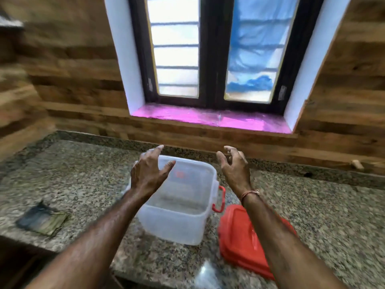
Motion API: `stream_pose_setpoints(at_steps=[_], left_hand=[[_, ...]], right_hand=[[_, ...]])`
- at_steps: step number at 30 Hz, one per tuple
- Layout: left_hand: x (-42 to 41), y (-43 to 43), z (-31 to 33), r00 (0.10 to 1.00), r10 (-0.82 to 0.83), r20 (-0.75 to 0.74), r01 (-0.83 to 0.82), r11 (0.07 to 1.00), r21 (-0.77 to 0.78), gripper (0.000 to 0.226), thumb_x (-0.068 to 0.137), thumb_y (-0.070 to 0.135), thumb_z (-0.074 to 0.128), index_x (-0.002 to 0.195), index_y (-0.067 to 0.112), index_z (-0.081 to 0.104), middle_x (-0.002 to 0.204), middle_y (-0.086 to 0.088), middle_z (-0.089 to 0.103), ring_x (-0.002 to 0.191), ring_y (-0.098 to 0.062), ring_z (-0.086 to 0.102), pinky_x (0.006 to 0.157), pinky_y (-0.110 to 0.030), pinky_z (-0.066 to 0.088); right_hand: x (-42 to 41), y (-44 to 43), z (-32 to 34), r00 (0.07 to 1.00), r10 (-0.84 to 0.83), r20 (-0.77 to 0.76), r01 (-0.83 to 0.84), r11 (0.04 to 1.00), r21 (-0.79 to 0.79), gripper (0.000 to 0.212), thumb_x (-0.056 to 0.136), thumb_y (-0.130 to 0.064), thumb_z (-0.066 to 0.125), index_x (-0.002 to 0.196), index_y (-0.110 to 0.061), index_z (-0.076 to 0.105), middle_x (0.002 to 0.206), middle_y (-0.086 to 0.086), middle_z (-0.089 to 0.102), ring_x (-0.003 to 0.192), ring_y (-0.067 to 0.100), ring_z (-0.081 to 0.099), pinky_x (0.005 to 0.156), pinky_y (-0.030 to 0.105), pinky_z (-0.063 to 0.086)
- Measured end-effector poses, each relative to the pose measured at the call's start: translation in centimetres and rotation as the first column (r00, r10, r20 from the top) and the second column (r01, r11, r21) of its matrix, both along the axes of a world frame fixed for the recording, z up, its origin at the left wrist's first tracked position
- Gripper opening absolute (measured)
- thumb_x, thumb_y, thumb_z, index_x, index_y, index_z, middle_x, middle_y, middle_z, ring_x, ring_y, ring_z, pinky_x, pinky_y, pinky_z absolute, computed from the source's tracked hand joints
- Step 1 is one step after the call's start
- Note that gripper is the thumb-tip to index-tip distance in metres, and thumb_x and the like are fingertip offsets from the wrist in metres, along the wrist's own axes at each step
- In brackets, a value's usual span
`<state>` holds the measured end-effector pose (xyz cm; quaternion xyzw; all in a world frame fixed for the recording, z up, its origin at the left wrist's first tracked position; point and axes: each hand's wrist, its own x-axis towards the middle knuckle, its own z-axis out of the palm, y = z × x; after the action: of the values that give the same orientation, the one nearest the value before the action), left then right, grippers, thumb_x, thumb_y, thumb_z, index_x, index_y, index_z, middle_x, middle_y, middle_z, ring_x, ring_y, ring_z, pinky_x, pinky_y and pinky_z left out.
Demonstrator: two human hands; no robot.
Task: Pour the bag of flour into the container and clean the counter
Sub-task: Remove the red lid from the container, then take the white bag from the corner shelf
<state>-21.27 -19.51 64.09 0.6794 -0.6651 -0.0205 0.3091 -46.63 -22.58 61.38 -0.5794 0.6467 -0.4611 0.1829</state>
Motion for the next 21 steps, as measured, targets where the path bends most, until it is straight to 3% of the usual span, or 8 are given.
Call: stream_pose_setpoints(at_steps=[6, 11, 15, 19, 21], left_hand=[[13.5, -1.6, 6.4, 0.993, 0.099, 0.068, -0.088, 0.984, -0.156, 0.064, 0.091, 0.058, 0.063, 0.144, 0.023, 0.055, 0.139, -0.004, 0.061, 0.128, -0.029, 0.055, 0.096, -0.042, 0.049], [26.6, -2.1, 11.2, 0.983, 0.176, 0.053, -0.158, 0.956, -0.247, 0.060, 0.089, 0.057, 0.065, 0.138, 0.023, 0.060, 0.134, 0.000, 0.064, 0.126, -0.024, 0.056, 0.092, -0.038, 0.049], [35.7, -3.0, 15.7, 0.970, 0.237, 0.053, -0.210, 0.928, -0.309, 0.059, 0.089, 0.058, 0.064, 0.136, 0.024, 0.061, 0.130, 0.004, 0.065, 0.123, -0.022, 0.058, 0.091, -0.037, 0.049], [43.1, -4.8, 20.7, 0.947, 0.317, 0.045, -0.274, 0.876, -0.396, 0.057, 0.087, 0.058, 0.066, 0.135, 0.027, 0.061, 0.129, 0.008, 0.064, 0.121, -0.021, 0.059, 0.092, -0.037, 0.050], [46.5, -6.2, 22.9, 0.936, 0.345, 0.066, -0.286, 0.858, -0.428, 0.058, 0.086, 0.060, 0.067, 0.133, 0.026, 0.062, 0.127, 0.006, 0.065, 0.121, -0.021, 0.060, 0.093, -0.038, 0.052]], right_hand=[[14.2, -5.0, 8.1, 0.961, 0.198, -0.191, -0.229, 0.960, -0.159, 0.041, 0.097, -0.045, 0.061, 0.128, -0.018, 0.066, 0.126, 0.007, 0.067, 0.116, 0.024, 0.062, 0.097, 0.034, 0.047], [27.8, -6.8, 13.7, 0.916, 0.307, -0.259, -0.375, 0.885, -0.278, 0.036, 0.097, -0.049, 0.059, 0.125, -0.028, 0.065, 0.125, 0.000, 0.065, 0.107, 0.021, 0.067, 0.085, 0.040, 0.056], [36.7, -8.8, 18.0, 0.897, 0.336, -0.285, -0.425, 0.834, -0.353, 0.034, 0.096, -0.054, 0.055, 0.123, -0.034, 0.062, 0.116, -0.007, 0.063, 0.101, 0.018, 0.066, 0.078, 0.034, 0.051], [44.0, -11.6, 23.0, 0.860, 0.344, -0.377, -0.479, 0.798, -0.365, 0.036, 0.098, -0.055, 0.053, 0.128, -0.036, 0.061, 0.126, -0.012, 0.059, 0.098, 0.012, 0.062, 0.080, 0.031, 0.042], [47.0, -13.6, 25.4, 0.846, 0.350, -0.402, -0.504, 0.771, -0.389, 0.036, 0.097, -0.057, 0.052, 0.126, -0.037, 0.061, 0.126, -0.013, 0.059, 0.099, 0.014, 0.064, 0.081, 0.032, 0.048]])
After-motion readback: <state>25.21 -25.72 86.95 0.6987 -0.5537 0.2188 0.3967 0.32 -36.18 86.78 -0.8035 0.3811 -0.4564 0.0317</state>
